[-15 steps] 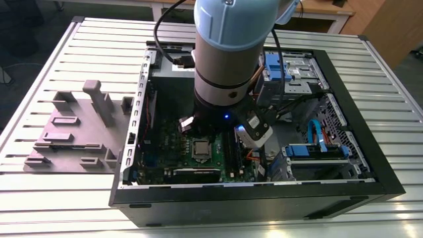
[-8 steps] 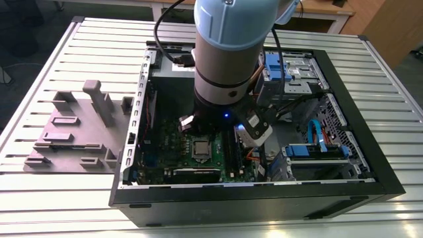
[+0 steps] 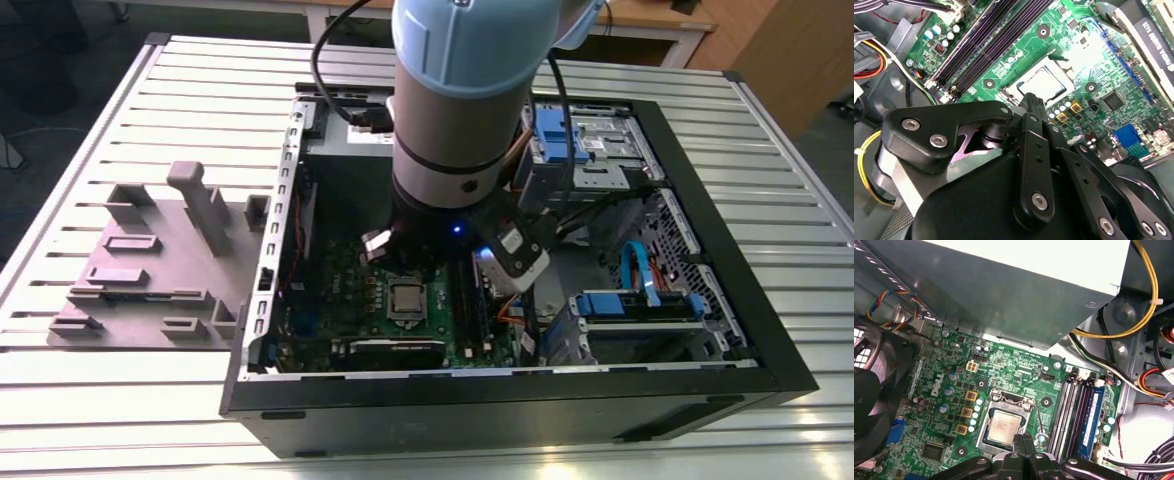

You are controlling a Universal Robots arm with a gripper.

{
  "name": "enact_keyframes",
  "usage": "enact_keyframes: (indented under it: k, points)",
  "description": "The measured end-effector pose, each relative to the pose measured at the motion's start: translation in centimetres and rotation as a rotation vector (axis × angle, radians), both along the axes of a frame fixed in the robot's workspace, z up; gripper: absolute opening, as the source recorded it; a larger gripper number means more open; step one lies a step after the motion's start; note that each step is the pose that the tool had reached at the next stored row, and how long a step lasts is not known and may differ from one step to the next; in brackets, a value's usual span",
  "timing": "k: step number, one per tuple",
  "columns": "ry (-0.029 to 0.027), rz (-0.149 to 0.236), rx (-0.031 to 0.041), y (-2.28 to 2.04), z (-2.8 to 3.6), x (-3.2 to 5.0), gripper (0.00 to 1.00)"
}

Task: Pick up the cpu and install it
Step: 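Install the first cpu locking lever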

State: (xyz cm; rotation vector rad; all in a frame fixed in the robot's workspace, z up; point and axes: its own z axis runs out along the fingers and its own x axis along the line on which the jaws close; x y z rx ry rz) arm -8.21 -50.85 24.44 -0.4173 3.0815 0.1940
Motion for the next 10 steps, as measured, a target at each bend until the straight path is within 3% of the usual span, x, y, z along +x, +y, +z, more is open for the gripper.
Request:
enact_keyframes:
  k: [10]
  points:
    - [0.0,0.0,0.0012,0.38,0.0,0.05,0.1]
